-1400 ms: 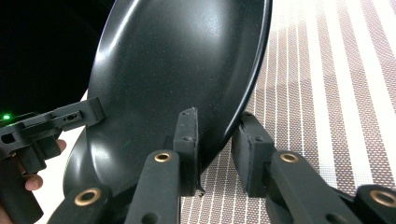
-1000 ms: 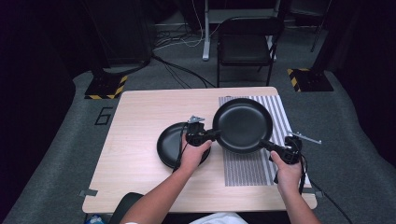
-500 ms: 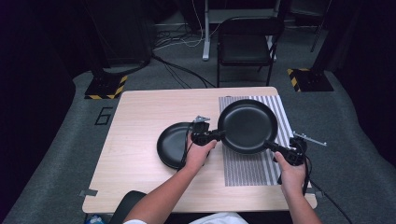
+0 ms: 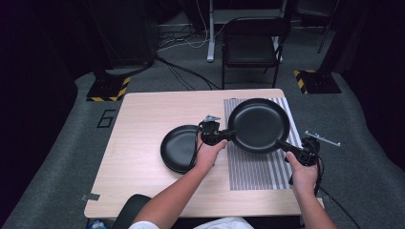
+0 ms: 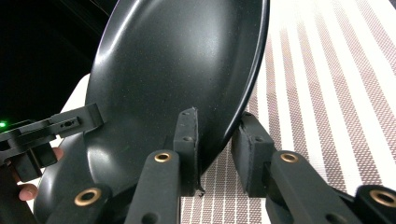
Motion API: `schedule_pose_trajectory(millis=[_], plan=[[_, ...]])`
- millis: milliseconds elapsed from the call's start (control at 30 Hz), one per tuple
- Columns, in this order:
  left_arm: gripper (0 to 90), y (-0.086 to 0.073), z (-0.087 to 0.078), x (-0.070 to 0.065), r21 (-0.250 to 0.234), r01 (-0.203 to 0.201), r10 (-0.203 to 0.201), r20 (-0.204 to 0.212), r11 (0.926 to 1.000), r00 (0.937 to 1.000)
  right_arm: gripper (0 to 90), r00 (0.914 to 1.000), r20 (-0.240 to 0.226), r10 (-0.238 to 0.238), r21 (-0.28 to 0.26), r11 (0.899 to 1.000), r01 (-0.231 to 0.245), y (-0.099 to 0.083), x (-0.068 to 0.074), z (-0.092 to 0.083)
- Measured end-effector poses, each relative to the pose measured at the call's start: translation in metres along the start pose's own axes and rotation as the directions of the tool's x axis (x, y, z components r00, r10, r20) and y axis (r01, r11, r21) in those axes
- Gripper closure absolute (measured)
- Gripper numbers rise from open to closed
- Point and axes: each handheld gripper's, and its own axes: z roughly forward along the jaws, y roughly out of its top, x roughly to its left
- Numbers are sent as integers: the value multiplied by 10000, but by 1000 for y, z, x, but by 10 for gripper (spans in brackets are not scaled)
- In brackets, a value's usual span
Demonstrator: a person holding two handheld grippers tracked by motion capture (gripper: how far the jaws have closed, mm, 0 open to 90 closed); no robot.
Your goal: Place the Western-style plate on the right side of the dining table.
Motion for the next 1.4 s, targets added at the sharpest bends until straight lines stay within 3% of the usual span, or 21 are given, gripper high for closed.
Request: schedule_pose_trajectory(millis=[433, 733, 900, 1400], plan=[[666, 4, 22, 4, 357, 95, -95, -17, 9993, 10000, 724, 9997, 66, 243, 187, 9995, -244, 7, -19, 10], [666, -4, 39, 11, 635, 387, -384, -62, 9972, 9992, 725, 9989, 227, 409, 326, 9986, -417, 5, -33, 21], [666, -10, 44, 13, 714, 614, -608, -104, 9956, 9981, 725, 9982, 336, 495, 427, 9978, -509, 1, -37, 25], [665, -16, 54, 17, 1139, 668, -640, -281, 9912, 9976, 725, 9955, 319, 893, 767, 9928, -915, -6, -50, 34]])
